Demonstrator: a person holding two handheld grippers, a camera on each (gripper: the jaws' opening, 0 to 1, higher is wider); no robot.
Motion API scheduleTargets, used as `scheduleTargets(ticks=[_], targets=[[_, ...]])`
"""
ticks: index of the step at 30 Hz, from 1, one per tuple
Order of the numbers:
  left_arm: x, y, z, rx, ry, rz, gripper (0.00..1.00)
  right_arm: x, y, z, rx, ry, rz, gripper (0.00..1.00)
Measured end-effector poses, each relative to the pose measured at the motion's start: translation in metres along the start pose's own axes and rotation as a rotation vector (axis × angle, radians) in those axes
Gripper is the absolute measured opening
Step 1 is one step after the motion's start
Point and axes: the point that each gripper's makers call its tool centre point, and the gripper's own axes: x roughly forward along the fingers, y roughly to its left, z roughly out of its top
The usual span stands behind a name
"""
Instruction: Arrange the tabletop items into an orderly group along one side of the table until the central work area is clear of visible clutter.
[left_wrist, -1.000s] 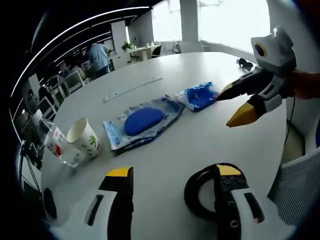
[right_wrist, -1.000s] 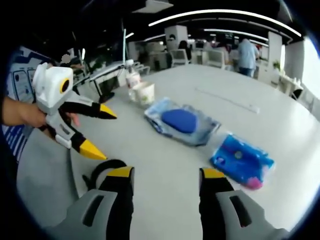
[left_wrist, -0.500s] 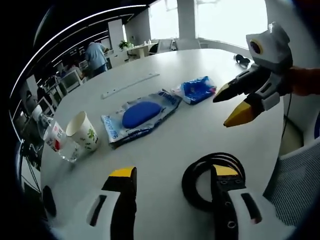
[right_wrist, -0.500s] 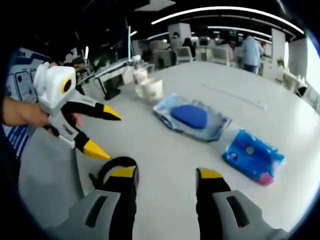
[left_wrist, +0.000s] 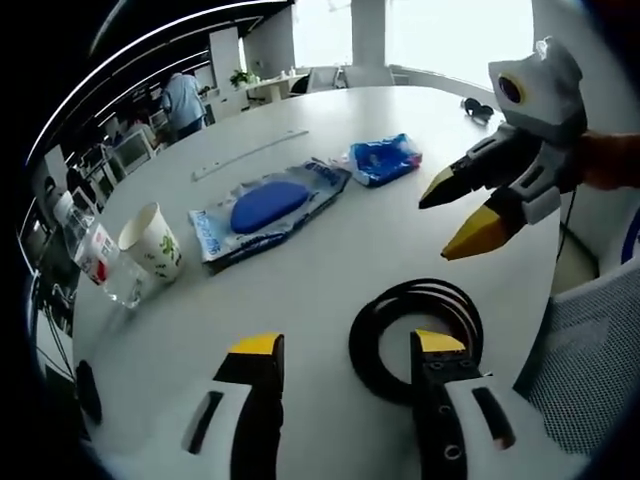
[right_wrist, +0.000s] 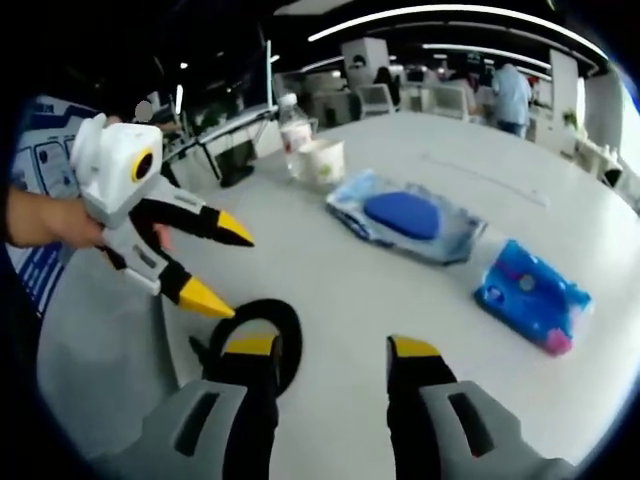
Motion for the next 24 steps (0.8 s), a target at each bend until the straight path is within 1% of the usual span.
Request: scheduleTargets(ticks=[8, 12, 16, 19, 24], targets=[[0.002, -0.005, -0.007, 0.004, 0.019, -0.016, 0.45, 0.005, 0.007, -0.004, -0.011, 0.023, 0.027, 0.33], [0.005, -0.007, -0.013, -0.002, 0.037, -0.027, 0.42, 0.009, 0.015, -0.01, -0.015, 0.046, 0.044, 0.29], [0.007, -0.011, -0.017, -0.005, 0.048, -0.043, 0.37, 0.014, 0.022, -0.017, -0.008, 0.062, 0.053, 0.28], [0.009, -0.013, -0.022, -0.008, 0.065, -0.051, 0.35, 0.016, 0.026, -0.022, -0.011, 0.078, 0.058, 0.27], [0.011, -0.014, -0.026, -0.027, 0.079, -0.06, 0.33, 0.019, 0.031, -0.025, -0.005, 0.089, 0.066, 0.27]])
